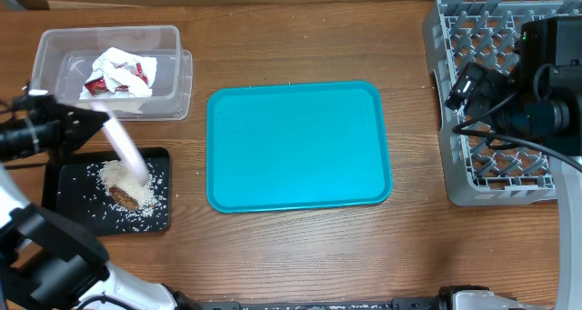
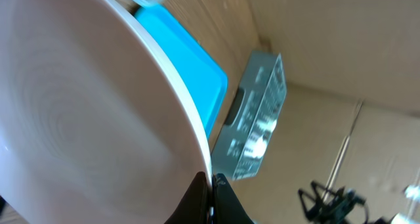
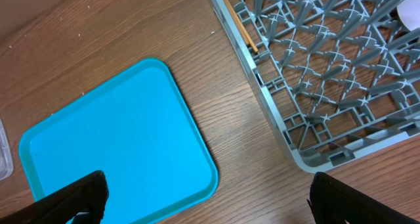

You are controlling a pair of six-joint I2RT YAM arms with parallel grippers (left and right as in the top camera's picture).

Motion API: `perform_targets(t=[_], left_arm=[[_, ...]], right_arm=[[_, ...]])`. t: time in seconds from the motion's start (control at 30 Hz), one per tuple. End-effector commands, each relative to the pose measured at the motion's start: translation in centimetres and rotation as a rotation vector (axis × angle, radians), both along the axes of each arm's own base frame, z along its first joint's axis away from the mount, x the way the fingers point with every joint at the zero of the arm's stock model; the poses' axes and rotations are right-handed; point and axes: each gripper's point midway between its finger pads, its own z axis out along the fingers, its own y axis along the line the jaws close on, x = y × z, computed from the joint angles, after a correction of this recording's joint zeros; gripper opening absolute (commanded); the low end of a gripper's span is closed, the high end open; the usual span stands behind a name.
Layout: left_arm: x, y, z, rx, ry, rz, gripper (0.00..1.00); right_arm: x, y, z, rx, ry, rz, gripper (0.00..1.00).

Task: Sort waste into correct bins and load items into the dishwasher
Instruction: 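Carry the empty plate back and set it on the teal tray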

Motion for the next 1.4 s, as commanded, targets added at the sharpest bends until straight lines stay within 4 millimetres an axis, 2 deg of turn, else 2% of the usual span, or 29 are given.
perform_targets(t=[0.0, 0.13, 0.23, 0.27, 0.3, 0.4, 0.53, 0.67, 0.8, 0.93, 1.1, 1.27, 1.3, 1.33, 1.37], left_arm=[[-0.3, -4.3, 2.8, 0.057, -0.076, -0.105, 0.04], [-0.6, -10.1, 4.1, 0.075, -0.118, -0.269, 0.04], [-1.1, -14.6, 4.2, 0.072, -0.132, -0.406, 0.04], [-1.2, -16.1, 4.1, 0.075, -0.143, -0.456, 0.04], [-1.2, -18.8, 4.0, 0.087, -0.176, -0.543, 0.04], [-0.8, -22.8, 2.7, 0.163, -0.179, -0.642, 0.04], [1.1, -26.0, -0.7, 0.456, -0.08, -0.578, 0.04], [2.8, -29.1, -2.0, 0.744, -0.142, -0.493, 0.04], [2.8, -33.6, -3.0, 0.905, -0.234, -0.481, 0.04], [1.8, -38.0, -5.6, 1.002, -0.288, -0.546, 0.04], [1.2, -40.6, -10.4, 1.103, -0.264, -0.61, 0.04], [1.4, -40.6, -14.6, 1.134, -0.169, -0.621, 0.04], [1.5, -40.4, -15.0, 1.139, -0.157, -0.624, 0.07], [1.4, -40.3, -15.5, 1.138, -0.143, -0.631, 0.18], [1.4, -40.2, -15.6, 1.134, -0.137, -0.633, 0.39]], right_arm=[[0.0, -0.2, 0.3, -0.003, -0.014, -0.01, 1.0], [0.0, -0.2, 0.3, -0.003, -0.014, -0.01, 1.0], [0.0, -0.2, 0.3, -0.003, -0.014, -0.01, 1.0], [0.0, -0.2, 0.3, -0.003, -0.014, -0.01, 1.0], [0.0, -0.2, 0.3, -0.003, -0.014, -0.01, 1.0], [0.0, -0.2, 0.3, -0.003, -0.014, -0.01, 1.0], [0.0, -0.2, 0.3, -0.003, -0.014, -0.01, 1.0], [0.0, -0.2, 0.3, -0.003, -0.014, -0.01, 1.0], [0.0, -0.2, 0.3, -0.003, -0.014, -0.01, 1.0], [0.0, -0.2, 0.3, -0.003, -0.014, -0.01, 1.0], [0.0, -0.2, 0.3, -0.003, -0.014, -0.01, 1.0], [0.0, -0.2, 0.3, -0.003, -0.014, -0.01, 1.0], [0.0, -0.2, 0.3, -0.003, -0.014, -0.01, 1.0], [0.0, -0.2, 0.3, -0.003, -0.014, -0.01, 1.0], [0.0, -0.2, 0.3, -0.003, -0.014, -0.01, 1.0]])
